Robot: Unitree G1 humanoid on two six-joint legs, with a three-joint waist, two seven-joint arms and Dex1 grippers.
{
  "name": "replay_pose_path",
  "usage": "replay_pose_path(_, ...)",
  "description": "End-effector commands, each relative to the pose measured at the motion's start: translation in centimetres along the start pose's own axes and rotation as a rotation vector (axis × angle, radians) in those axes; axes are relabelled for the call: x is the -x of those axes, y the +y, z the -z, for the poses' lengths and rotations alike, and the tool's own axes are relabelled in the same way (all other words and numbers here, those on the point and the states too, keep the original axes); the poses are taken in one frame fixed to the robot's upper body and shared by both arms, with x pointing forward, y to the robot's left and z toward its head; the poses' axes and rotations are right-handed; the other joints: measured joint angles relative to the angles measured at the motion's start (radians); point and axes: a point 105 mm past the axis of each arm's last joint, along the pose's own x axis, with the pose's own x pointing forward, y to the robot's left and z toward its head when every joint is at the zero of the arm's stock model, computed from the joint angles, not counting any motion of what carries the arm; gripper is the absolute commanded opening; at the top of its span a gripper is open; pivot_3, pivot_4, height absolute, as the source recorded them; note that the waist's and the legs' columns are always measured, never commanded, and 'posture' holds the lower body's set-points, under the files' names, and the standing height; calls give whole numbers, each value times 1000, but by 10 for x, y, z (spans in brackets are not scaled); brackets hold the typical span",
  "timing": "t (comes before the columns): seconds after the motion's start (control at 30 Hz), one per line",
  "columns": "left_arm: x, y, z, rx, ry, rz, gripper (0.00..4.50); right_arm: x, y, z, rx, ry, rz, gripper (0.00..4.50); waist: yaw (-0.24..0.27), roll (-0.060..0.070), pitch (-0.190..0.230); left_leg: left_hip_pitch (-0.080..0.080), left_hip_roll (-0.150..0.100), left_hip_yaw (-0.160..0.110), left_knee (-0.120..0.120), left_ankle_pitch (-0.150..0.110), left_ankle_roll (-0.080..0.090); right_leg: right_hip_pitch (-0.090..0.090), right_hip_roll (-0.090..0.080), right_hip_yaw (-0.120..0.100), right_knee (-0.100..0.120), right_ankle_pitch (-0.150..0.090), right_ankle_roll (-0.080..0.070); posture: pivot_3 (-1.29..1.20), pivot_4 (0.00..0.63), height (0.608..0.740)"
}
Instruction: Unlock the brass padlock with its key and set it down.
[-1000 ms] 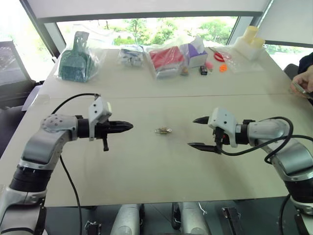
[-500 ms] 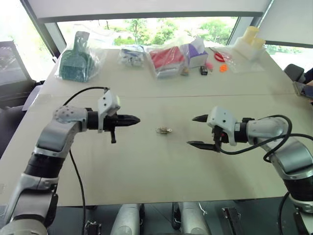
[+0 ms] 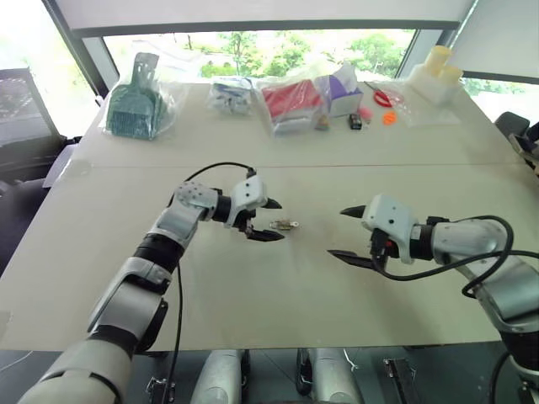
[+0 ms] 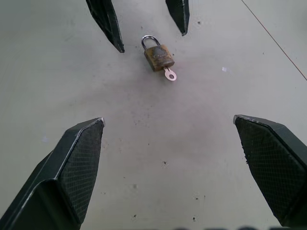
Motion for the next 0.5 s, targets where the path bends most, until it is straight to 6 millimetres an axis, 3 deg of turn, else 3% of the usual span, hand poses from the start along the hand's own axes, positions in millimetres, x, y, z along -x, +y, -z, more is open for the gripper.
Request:
replay_pose_path(0.03,-4,7,-4,-71,10,-16,4004,7,-2,-12,42,-25,33,4500,0,0,0,0,0,-1,0,0,0,0,0,0,0,0,0,0,150,740)
replay_pose_path(0.47,-5,6,11,-40,49,-5,4004,1,-3,-16,54,-43,44,4500,0,0,0,0,0,-2,0,0,0,0,0,0,1,0,0,0,150,740)
replay_pose_path(0.5,-5,5,11,-38,50,-1,3763,0,-3,-16,56,-43,43,4500,-1,0,0,0,0,-2,0,0,0,0,0,0,1,0,0,0,150,740)
